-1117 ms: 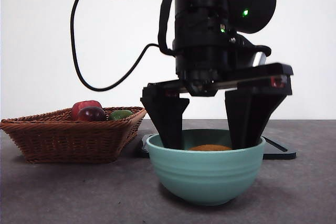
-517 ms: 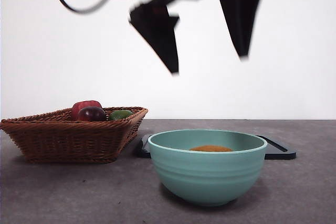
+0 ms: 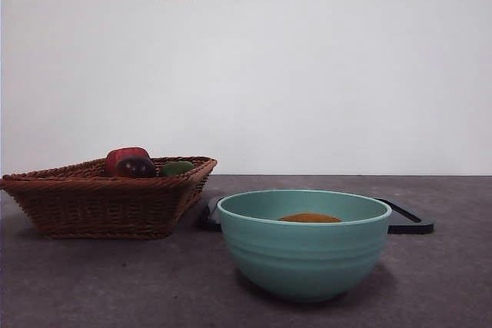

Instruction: Pick up the wifruite, put it on the bowl, pick up the plate, put it on desk

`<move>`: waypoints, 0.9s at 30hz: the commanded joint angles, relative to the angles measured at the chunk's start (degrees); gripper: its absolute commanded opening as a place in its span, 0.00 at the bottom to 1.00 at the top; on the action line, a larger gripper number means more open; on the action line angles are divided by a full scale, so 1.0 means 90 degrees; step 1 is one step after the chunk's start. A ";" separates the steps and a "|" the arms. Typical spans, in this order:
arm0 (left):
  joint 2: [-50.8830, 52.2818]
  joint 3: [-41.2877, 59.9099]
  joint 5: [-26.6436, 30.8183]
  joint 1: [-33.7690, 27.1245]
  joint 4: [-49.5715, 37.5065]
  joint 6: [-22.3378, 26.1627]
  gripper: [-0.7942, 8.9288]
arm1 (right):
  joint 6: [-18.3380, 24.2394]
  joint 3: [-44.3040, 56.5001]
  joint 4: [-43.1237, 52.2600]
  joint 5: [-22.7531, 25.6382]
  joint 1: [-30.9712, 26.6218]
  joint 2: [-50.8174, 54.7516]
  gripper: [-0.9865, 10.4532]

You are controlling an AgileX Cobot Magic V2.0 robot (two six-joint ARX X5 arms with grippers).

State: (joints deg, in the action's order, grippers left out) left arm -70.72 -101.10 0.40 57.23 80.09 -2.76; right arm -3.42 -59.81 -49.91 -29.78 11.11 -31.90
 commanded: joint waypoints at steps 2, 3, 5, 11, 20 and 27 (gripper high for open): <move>0.0933 -0.0078 0.0420 0.0058 0.0012 0.0058 0.72 | -0.0097 -0.0117 0.0015 0.0036 0.0019 -0.0019 0.66; 0.1146 -0.0041 0.0486 0.0058 0.0012 0.0010 0.72 | -0.0097 -0.0117 0.0015 0.0036 0.0019 -0.0019 0.66; 0.1639 0.0092 0.0670 0.0058 0.0010 -0.0138 0.72 | -0.0095 -0.0117 0.0015 0.0039 0.0019 -0.0019 0.66; 0.3130 0.0928 0.1909 0.0058 -0.0046 -0.0605 0.72 | -0.0095 -0.0117 0.0017 0.0148 0.0019 -0.0019 0.66; 0.4886 0.2497 0.1950 0.0061 -0.0454 -0.0988 0.72 | -0.0095 -0.0117 0.0019 0.0146 0.0019 -0.0019 0.66; 0.5374 0.3487 0.1333 0.0061 -0.0767 -0.0986 0.72 | -0.0097 -0.0117 0.0015 0.0141 0.0019 -0.0019 0.66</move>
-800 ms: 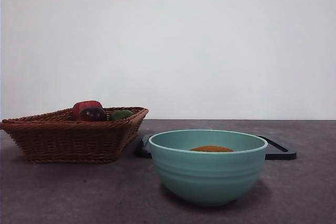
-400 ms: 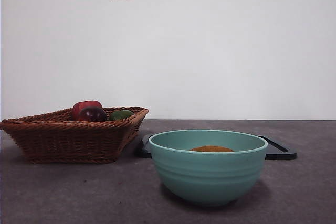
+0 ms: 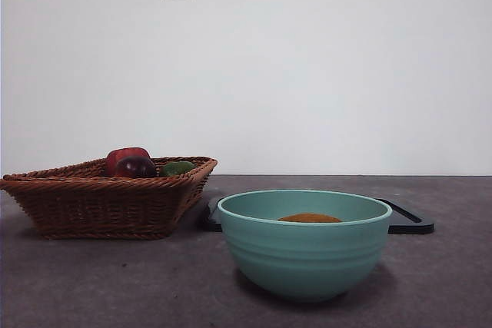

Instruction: Pick up the wifruite, put it on the bowl, pick up the plate, put it on desk

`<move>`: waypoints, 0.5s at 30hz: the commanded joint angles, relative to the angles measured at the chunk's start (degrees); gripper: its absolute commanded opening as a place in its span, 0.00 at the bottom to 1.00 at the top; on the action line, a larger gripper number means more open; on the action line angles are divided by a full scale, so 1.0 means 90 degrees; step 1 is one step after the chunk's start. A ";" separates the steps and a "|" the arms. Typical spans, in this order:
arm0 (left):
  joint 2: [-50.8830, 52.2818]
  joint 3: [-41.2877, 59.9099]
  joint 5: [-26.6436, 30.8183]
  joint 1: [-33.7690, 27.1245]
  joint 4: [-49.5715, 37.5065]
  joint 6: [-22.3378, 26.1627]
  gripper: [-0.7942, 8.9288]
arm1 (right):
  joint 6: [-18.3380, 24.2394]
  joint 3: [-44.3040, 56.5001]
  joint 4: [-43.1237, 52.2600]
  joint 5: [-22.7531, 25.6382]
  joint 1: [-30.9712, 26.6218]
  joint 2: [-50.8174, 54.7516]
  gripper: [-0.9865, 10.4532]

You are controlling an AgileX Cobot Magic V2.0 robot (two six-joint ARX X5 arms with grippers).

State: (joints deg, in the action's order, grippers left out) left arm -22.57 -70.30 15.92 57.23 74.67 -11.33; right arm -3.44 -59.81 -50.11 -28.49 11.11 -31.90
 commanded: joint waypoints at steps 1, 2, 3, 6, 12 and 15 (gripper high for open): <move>0.0024 0.0146 -0.0644 0.0061 -0.0253 -0.0032 0.72 | -0.0107 -0.0117 0.0036 -0.0002 0.0019 -0.0019 0.66; 0.0024 0.0226 -0.0886 0.0061 -0.0364 -0.0034 0.72 | -0.0136 -0.0117 0.0036 -0.0002 0.0019 -0.0019 0.66; 0.0024 0.0296 -0.1100 0.0061 -0.0510 -0.0029 0.72 | -0.0168 -0.0117 0.0036 -0.0002 0.0019 -0.0019 0.66; 0.0007 0.0389 -0.1392 0.0061 -0.0899 0.0012 0.72 | -0.0270 -0.0117 0.0036 -0.0002 0.0019 -0.0019 0.66; -0.0015 0.0391 -0.1394 0.0061 -0.1076 0.0092 0.72 | -0.0571 -0.0117 0.0039 -0.0005 0.0019 -0.0024 0.66; -0.0015 0.0391 -0.1394 0.0061 -0.1095 0.0182 0.72 | -0.0731 -0.0117 0.0036 -0.0100 0.0019 -0.0097 0.66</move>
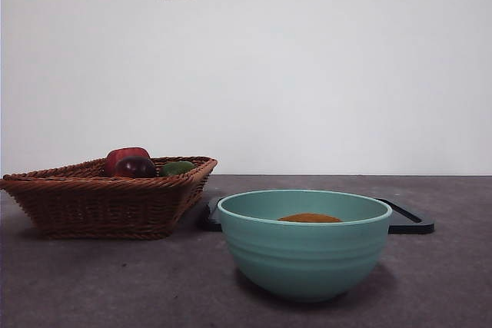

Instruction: Pick up the wifruite, put it on the bowl, pick up the plate, put it on desk

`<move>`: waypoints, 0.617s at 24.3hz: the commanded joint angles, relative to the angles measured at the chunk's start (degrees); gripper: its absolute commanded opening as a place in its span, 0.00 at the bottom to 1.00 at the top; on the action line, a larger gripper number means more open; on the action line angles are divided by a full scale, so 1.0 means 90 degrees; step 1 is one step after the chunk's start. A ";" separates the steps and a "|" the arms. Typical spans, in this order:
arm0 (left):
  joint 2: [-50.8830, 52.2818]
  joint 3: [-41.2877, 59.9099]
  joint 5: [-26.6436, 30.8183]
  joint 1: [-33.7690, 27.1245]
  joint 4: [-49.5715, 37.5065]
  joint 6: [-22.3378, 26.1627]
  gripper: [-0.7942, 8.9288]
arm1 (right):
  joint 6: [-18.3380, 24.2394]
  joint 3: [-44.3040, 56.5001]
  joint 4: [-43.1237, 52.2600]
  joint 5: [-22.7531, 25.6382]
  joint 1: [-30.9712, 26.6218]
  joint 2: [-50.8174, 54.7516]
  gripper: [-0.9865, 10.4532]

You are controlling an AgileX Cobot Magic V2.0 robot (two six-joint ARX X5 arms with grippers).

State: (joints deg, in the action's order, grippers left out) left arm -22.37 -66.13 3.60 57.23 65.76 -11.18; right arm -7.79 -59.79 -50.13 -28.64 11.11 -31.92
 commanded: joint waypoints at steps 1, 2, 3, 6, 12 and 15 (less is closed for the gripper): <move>-0.0036 -0.0073 -0.0022 0.0061 -0.0124 0.0194 0.72 | -0.0304 -0.0119 0.0039 -0.0180 0.0019 -0.0141 0.66; -0.0036 -0.0075 -0.0024 0.0061 -0.0134 0.0194 0.72 | -0.0338 -0.0119 0.0041 -0.0255 0.0022 -0.0199 0.66; -0.0036 -0.0075 -0.0022 0.0061 -0.0141 0.0192 0.72 | -0.0367 -0.0119 0.0044 -0.0340 0.0034 -0.0279 0.66; -0.0036 -0.0075 -0.0022 0.0061 -0.0136 0.0192 0.72 | -0.0401 -0.0119 0.0049 -0.0418 0.0119 -0.0554 0.66; -0.0036 -0.0075 -0.0024 0.0061 -0.0131 0.0185 0.72 | -0.0508 -0.0119 0.0165 -0.0491 0.0517 -0.1316 0.66; -0.0036 -0.0075 -0.0022 0.0061 -0.0121 0.0187 0.72 | -0.0517 -0.0119 0.0294 -0.0486 0.0848 -0.1792 0.66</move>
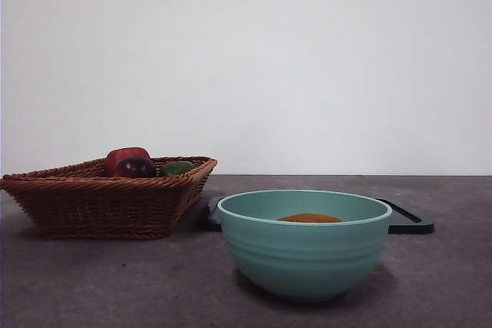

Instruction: Pick up the wifruite, put it on the bowl, pick up the plate, put it on desk

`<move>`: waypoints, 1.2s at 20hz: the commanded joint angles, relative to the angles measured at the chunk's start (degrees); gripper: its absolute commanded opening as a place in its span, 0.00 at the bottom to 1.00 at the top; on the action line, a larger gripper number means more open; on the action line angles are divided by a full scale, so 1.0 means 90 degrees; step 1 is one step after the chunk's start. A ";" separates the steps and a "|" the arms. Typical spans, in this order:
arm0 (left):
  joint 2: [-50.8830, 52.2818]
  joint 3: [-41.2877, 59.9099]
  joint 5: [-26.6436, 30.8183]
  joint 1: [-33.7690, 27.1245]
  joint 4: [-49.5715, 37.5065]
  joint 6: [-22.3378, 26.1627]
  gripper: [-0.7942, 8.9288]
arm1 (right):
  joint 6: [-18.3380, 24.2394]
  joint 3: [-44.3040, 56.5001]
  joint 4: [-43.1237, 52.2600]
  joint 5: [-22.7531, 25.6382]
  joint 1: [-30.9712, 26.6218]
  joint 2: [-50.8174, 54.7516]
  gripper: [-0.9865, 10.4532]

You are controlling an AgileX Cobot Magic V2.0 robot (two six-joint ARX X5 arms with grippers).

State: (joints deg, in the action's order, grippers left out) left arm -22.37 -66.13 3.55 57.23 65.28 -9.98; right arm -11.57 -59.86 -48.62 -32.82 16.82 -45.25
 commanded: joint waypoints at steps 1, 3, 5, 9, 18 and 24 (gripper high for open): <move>-0.0036 -0.0075 -0.0019 0.0061 -0.0068 0.0053 0.72 | -0.0097 -0.0112 0.0202 -0.0019 0.0340 -0.0486 0.66; -0.0036 -0.0075 -0.0017 0.0061 -0.0068 0.0053 0.72 | -0.0160 -0.0112 0.0415 0.0075 0.0663 -0.0950 0.66; -0.0036 -0.0075 -0.0017 0.0061 -0.0068 0.0053 0.72 | -0.0352 -0.0112 0.0612 0.0508 0.0942 -0.1426 0.64; -0.0036 -0.0075 -0.0017 0.0061 -0.0068 0.0056 0.72 | -0.0461 -0.0112 0.0627 0.0857 0.1302 -0.2327 0.64; -0.0036 -0.0075 -0.0017 0.0061 -0.0068 0.0053 0.72 | -0.0250 -0.0112 -0.0170 0.2531 0.1863 -0.3825 0.64; -0.0036 -0.0075 -0.0017 0.0061 -0.0070 0.0053 0.72 | -0.0119 -0.0112 -0.0503 0.2584 0.1965 -0.4673 0.64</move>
State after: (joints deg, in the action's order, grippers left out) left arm -22.37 -66.13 3.51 57.23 65.30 -9.98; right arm -13.30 -59.86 -53.17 -9.72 33.98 -86.52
